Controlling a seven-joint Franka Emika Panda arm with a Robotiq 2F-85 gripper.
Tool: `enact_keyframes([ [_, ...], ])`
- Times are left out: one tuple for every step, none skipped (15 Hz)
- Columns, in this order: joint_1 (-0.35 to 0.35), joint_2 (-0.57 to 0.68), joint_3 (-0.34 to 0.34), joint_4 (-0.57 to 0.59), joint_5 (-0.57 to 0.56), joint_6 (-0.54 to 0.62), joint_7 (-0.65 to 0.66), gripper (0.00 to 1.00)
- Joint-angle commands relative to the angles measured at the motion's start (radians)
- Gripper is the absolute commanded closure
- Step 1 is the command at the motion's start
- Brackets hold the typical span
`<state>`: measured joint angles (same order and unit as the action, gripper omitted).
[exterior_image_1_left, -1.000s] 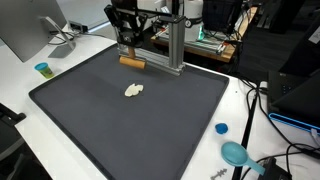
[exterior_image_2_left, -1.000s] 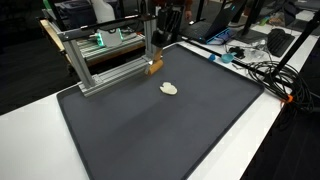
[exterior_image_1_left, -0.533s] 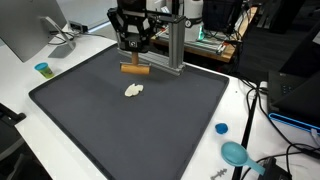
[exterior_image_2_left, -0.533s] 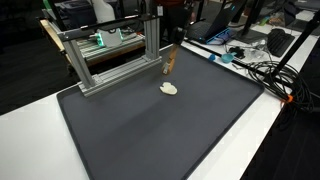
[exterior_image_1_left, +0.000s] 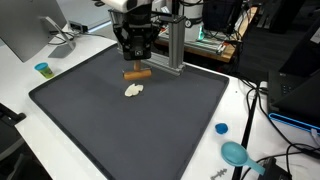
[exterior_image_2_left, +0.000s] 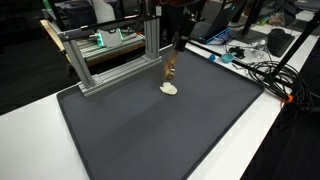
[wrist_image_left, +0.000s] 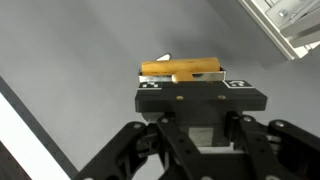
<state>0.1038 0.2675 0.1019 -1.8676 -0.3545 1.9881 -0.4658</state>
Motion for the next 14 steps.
enact_keyframes([
  [-0.02,0.037,0.023,0.062,0.003,-0.022,-0.208,0.78],
  [-0.005,0.019,0.013,0.016,-0.001,-0.003,-0.101,0.53],
  [-0.006,0.027,0.014,0.025,0.0,-0.003,-0.139,0.53],
  [-0.008,0.033,0.014,0.034,0.0,-0.003,-0.16,0.53],
  [-0.01,0.037,0.014,0.04,0.0,-0.003,-0.172,0.78],
  [0.006,0.058,0.001,0.062,-0.065,-0.015,-0.148,0.78],
  [0.014,0.076,-0.007,0.078,-0.113,-0.023,-0.147,0.78],
  [0.015,0.092,-0.012,0.088,-0.148,-0.027,-0.153,0.78],
  [0.018,0.106,-0.016,0.095,-0.18,-0.034,-0.148,0.78],
  [0.015,0.122,-0.013,0.103,-0.189,-0.036,-0.169,0.78],
  [0.014,0.138,-0.009,0.112,-0.192,-0.052,-0.194,0.78],
  [0.012,0.149,0.0,0.117,-0.187,-0.065,-0.236,0.78],
  [0.008,0.158,0.011,0.123,-0.172,-0.07,-0.291,0.78],
  [0.008,0.162,0.017,0.129,-0.169,-0.081,-0.337,0.78],
])
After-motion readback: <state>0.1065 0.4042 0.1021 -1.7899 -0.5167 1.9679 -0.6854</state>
